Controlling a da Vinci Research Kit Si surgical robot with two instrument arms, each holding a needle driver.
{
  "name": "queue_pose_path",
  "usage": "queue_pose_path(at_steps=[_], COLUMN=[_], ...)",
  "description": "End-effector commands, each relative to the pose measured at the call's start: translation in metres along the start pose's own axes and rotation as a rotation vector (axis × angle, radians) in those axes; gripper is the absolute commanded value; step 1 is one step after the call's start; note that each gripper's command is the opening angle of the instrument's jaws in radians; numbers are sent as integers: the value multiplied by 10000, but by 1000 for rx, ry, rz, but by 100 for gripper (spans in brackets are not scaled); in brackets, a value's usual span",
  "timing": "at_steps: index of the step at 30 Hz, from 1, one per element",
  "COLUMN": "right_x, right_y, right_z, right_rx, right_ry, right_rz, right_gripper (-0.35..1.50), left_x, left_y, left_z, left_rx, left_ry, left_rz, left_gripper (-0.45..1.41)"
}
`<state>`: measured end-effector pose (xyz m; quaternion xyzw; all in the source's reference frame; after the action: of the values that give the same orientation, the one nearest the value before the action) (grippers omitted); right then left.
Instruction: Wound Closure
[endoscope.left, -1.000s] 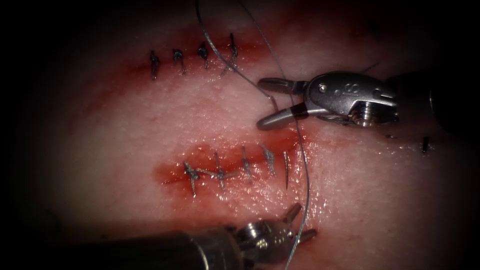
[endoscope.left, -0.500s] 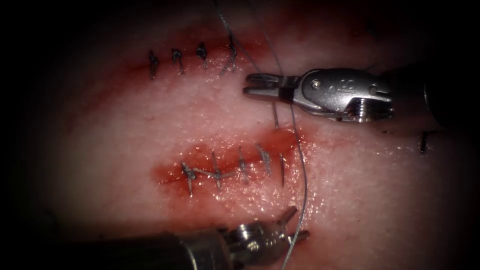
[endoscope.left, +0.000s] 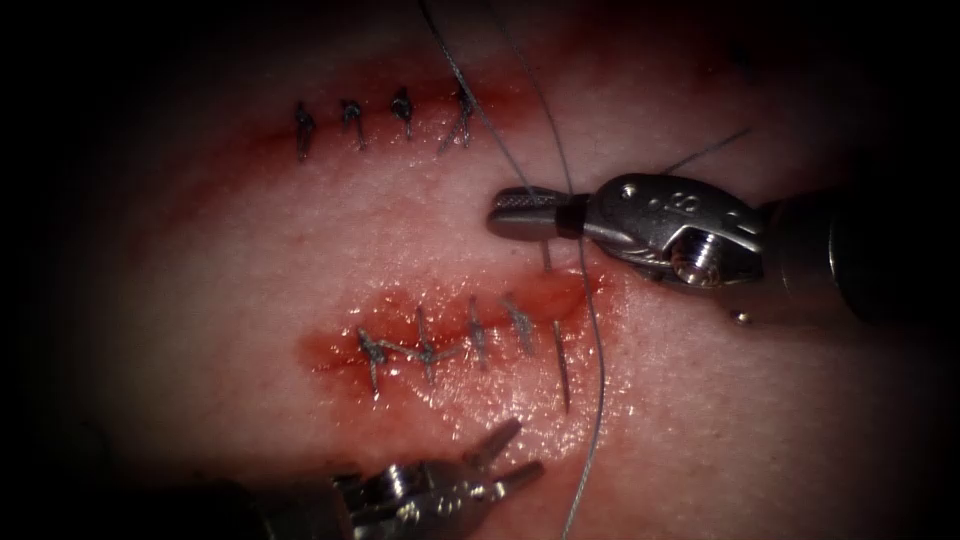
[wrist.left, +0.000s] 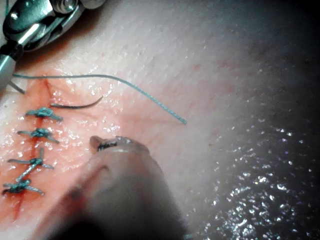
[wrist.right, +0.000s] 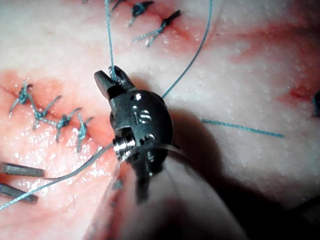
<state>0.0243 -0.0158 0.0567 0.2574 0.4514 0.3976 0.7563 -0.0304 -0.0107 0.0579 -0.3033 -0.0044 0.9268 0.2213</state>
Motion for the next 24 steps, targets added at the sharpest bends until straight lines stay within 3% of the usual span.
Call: queue_pose_path(at_steps=[1,6,7,9,10,11,14,18,21,24], right_x=[-5,-10,-10,-10,-10,-9,-6,3,11,17], right_y=[-1,-1,0,2,3,4,7,13,18,23], right_z=[6,7,7,6,4,3,-4,-19,-35,-51], right_rx=[17,63,92,135,159,176,178,176,166,158], right_ry=[-3,-2,25,81,106,111,128,175,212,250], right_rz=[31,51,48,64,77,86,85,100,116,127], right_gripper=[-35,-35,-25,63,91,100,106,110,108,103], left_x=[1,16,20,24,26,28,32,34,34,32], left_y=[5,-6,-9,-12,-15,-16,-25,-40,-54,-66], left_z=[6,7,8,11,14,16,25,35,42,50], left_rx=[7,18,18,15,9,2,-38,-42,-25,-20], left_ry=[14,111,134,152,163,171,213,241,273,284], left_rz=[5,88,118,203,262,280,340,359,371,396], left_gripper=[30,30,30,29,32,34,44,76,71,79])
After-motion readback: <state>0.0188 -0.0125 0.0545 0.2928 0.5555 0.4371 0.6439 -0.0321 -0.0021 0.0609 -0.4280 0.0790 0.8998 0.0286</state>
